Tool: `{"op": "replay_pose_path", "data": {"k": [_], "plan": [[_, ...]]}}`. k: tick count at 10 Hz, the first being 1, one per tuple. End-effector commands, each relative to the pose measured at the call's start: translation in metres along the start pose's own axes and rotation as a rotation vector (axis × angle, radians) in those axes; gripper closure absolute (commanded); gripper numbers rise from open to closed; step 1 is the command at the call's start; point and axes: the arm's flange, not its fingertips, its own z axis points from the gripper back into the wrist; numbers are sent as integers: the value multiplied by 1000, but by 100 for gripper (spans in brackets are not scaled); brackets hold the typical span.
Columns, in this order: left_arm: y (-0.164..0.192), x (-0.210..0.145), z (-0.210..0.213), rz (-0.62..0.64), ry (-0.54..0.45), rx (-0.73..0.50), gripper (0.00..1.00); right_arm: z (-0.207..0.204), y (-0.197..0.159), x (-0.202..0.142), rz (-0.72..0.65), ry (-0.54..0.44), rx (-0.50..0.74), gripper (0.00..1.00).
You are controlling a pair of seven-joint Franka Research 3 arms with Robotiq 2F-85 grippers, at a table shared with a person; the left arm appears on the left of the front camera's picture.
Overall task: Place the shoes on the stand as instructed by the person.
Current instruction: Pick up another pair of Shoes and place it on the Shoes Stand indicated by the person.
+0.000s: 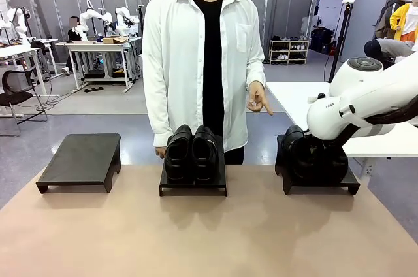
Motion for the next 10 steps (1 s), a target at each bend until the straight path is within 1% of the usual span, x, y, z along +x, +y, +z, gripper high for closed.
{"op": "replay_pose_path", "data": {"k": [1,2,3,5,6,7,9,10], "plan": [[-2,-1,1,-13,5,-9,0,6,8,6,-27,-29,-20,19],[-2,-1,1,-13,5,-9,0,6,8,6,-28,-26,-21,6],[-2,-1,1,-13,5,-9,0,8,8,6,-26,-26,-24,0],[-2,-1,1,-13,5,-9,0,10,9,5,-26,-28,-24,0],[-2,-1,1,-13,5,-9,0,11,9,5,-29,-28,-23,2],[-2,-1,1,-13,5,-9,0,11,9,4,-35,-32,-21,0],[-2,-1,1,-13,5,-9,0,16,9,3,-56,-28,-20,0],[-2,-1,1,-13,5,-9,0,9,2,7,-4,-20,2,0]]}}
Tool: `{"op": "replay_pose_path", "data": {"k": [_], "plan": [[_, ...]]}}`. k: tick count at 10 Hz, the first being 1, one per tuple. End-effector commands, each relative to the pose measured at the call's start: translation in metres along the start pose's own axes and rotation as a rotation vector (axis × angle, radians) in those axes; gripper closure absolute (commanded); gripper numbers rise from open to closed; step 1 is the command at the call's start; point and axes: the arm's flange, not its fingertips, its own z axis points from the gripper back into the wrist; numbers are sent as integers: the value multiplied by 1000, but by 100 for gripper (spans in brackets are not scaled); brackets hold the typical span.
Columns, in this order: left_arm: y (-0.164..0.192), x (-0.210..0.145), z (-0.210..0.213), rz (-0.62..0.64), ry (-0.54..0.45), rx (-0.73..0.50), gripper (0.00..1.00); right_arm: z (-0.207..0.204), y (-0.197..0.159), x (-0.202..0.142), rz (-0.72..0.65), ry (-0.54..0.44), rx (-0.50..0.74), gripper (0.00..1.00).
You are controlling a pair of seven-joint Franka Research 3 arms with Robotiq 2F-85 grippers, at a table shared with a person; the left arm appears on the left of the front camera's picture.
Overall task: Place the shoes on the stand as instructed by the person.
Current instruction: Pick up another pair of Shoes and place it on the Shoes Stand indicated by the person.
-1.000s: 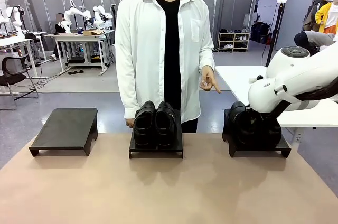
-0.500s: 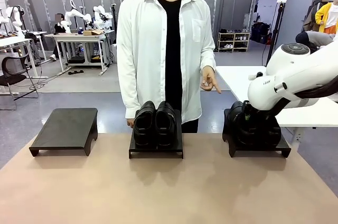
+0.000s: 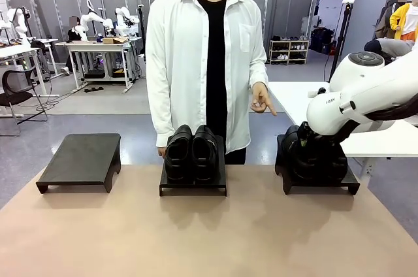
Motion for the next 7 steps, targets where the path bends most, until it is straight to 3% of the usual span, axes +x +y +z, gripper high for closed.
{"op": "replay_pose_path", "data": {"k": [1,7], "plan": [[-2,-1,1,-13,5,-9,0,-1,0,0,8,1,0,0],[-2,-1,1,-13,5,-9,0,-1,0,0,8,1,0,0]]}}
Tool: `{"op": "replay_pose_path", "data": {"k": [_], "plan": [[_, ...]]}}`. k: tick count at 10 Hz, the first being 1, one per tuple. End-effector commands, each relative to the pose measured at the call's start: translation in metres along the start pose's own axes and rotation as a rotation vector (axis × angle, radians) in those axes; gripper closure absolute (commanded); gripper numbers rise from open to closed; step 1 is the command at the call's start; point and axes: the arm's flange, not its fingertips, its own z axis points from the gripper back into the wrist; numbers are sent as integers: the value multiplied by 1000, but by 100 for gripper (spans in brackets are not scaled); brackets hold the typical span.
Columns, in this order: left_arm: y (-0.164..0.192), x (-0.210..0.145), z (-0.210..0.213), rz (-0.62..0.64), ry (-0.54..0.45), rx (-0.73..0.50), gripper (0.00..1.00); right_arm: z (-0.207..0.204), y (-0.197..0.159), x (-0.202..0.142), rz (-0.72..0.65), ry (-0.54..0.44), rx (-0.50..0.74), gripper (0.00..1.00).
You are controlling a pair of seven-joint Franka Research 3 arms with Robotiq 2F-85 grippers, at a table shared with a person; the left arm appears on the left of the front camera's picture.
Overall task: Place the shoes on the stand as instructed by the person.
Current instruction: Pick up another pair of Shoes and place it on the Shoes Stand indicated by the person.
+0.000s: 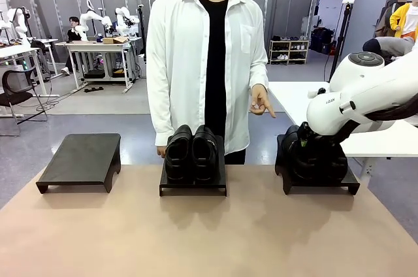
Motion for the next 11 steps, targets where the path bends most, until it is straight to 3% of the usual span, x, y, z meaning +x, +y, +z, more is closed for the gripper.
{"op": "replay_pose_path", "data": {"k": [1,2,6,11], "plan": [[-2,-1,1,-13,5,-9,0,-1,0,0,4,0,0,0],[-2,-1,1,-13,5,-9,0,0,0,0,0,0,0,0],[-2,-1,1,-13,5,-9,0,88,-43,-36,-17,140,292,0],[-2,-1,1,-13,5,-9,0,135,-157,-133,-156,179,769,0]]}}
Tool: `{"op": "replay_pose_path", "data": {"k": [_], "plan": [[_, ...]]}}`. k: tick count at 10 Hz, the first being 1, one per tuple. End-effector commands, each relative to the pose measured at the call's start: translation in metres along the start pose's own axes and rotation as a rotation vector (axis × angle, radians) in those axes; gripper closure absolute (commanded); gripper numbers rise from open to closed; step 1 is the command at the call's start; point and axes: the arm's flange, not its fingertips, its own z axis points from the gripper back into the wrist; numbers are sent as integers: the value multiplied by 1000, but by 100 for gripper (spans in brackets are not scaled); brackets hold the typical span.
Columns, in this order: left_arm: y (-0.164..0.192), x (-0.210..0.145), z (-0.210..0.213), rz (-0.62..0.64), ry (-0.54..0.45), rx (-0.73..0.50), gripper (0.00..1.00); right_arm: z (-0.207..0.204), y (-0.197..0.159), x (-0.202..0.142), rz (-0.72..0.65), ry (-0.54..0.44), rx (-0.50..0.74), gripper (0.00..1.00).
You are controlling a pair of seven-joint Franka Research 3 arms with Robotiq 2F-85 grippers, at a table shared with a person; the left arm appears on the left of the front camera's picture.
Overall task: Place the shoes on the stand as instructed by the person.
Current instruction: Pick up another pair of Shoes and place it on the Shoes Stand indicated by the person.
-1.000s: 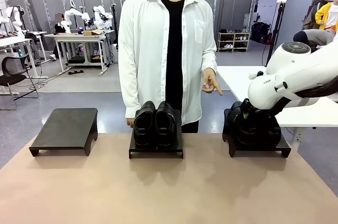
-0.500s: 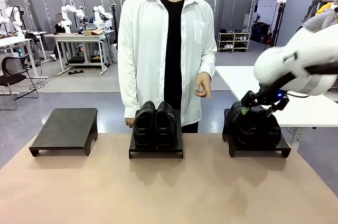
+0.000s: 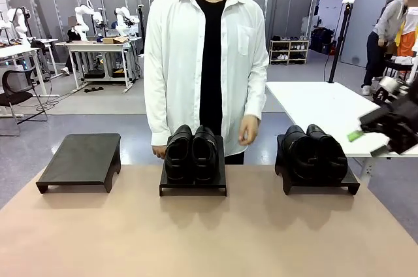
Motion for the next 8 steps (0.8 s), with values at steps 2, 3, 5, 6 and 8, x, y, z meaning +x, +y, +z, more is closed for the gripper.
{"op": "replay_pose_path", "data": {"k": [2,3,5,6,8], "plan": [[-2,-1,2,-13,4,-9,0,28,-58,-56,-25,11,288,0],[-2,-1,2,-13,4,-9,0,32,-79,-79,-50,-17,375,0],[-2,-1,2,-13,4,-9,0,29,-112,-120,-66,-32,542,0],[-2,-1,2,-13,4,-9,0,23,-123,-137,-78,-29,601,0],[-2,-1,2,-13,4,-9,0,18,-132,-153,-97,-34,635,0]]}}
